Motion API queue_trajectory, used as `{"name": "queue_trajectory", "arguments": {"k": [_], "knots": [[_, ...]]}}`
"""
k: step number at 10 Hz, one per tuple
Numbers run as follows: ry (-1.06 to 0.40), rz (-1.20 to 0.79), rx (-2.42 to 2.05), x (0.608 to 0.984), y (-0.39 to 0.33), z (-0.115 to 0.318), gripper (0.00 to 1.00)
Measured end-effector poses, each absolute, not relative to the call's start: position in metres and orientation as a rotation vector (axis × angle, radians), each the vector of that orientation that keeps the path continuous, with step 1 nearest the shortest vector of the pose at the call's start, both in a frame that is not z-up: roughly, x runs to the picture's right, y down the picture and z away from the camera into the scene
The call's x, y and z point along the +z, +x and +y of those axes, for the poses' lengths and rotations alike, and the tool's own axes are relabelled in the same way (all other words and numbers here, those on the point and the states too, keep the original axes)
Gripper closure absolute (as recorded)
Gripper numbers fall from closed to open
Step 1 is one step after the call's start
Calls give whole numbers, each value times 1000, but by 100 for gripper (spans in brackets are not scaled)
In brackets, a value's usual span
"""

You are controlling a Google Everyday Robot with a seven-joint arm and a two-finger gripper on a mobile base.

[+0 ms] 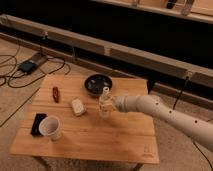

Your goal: Stand the bottle upright

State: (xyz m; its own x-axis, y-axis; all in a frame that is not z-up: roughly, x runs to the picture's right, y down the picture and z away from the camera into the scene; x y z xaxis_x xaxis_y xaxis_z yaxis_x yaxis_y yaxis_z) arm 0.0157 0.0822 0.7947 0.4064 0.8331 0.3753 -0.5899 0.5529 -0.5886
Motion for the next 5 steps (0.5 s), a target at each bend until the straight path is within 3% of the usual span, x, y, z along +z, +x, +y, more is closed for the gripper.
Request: {"name": "queue_trajectory", "arguments": {"k": [5], "knots": [[-338, -675, 905, 820, 28, 87, 100]]}}
